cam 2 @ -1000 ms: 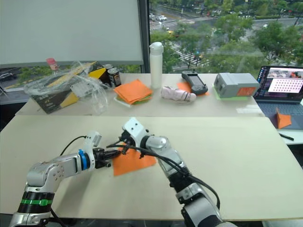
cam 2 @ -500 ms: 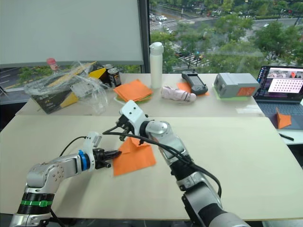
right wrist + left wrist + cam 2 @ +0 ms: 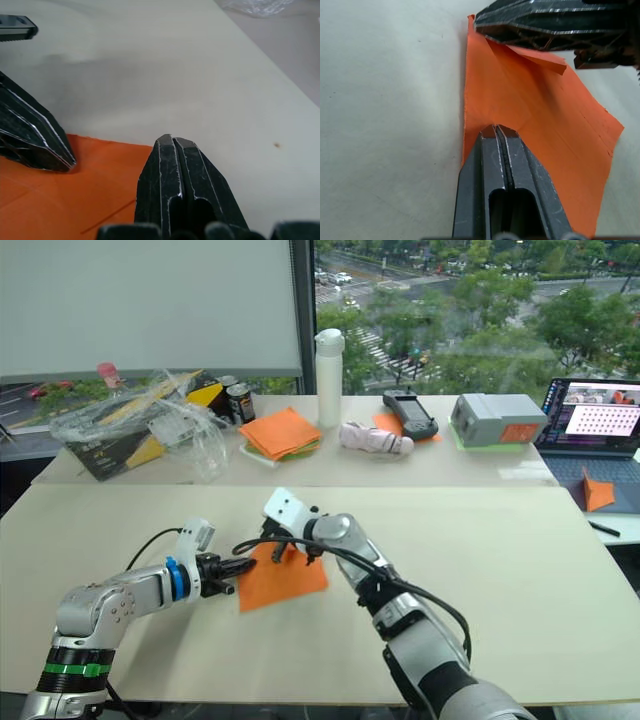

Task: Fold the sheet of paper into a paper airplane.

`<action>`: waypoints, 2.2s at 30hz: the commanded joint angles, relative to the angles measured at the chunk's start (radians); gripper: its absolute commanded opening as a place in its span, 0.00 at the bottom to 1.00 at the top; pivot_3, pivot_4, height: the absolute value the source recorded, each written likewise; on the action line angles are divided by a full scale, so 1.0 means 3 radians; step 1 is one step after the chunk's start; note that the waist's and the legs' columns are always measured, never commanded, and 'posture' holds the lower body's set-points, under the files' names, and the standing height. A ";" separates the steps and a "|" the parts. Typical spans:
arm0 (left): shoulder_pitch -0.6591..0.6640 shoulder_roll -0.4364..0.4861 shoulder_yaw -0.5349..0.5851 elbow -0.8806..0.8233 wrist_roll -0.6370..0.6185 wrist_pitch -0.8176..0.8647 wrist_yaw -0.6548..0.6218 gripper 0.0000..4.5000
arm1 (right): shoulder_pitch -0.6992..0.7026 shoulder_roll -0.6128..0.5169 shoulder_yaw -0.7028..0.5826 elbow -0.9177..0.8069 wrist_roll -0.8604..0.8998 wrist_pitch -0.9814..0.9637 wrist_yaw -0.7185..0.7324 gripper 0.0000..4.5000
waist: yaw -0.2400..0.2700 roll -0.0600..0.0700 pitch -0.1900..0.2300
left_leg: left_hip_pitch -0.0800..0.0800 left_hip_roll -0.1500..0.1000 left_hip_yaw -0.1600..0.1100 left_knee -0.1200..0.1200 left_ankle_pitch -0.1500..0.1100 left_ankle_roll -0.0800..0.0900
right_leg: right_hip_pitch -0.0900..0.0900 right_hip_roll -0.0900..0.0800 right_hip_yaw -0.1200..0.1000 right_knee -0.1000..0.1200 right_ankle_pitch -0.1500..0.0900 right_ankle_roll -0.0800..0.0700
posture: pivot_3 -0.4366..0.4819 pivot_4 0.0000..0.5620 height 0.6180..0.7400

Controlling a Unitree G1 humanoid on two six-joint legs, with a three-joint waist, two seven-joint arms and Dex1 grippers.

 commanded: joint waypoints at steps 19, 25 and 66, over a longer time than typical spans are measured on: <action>0.0074 -0.0026 -0.0060 0.0024 0.0026 0.0089 0.0048 0.00 | 0.0030 0.0052 0.0038 0.0076 -0.0248 -0.0182 -0.0033 0.00 | 0.0002 0.0000 0.0000 | 0.0000 0.0000 0.0000 0.0000 0.0000 0.0000 | 0.0000 0.0000 0.0000 0.0000 0.0000 0.0000 | 0.48 0.27 1.00; 0.0080 -0.0017 -0.0057 0.0017 0.0021 0.0099 0.0044 0.00 | -0.0014 0.0029 -0.0021 0.0150 -0.0270 -0.0166 -0.0113 0.00 | 0.0001 0.0000 0.0000 | 0.0000 0.0000 0.0000 0.0000 0.0000 0.0000 | 0.0000 0.0000 0.0000 0.0000 0.0000 0.0000 | 0.48 0.27 1.00; 0.0051 -0.0016 -0.0042 0.0018 0.0012 0.0139 0.0047 0.00 | 0.0423 -0.0317 -0.0287 -0.0866 0.0128 0.0426 0.0089 0.00 | 0.0006 0.0000 0.0000 | 0.0000 -0.0001 0.0001 0.0000 0.0000 0.0000 | 0.0001 0.0000 0.0000 -0.0001 0.0000 0.0000 | 0.48 0.27 1.00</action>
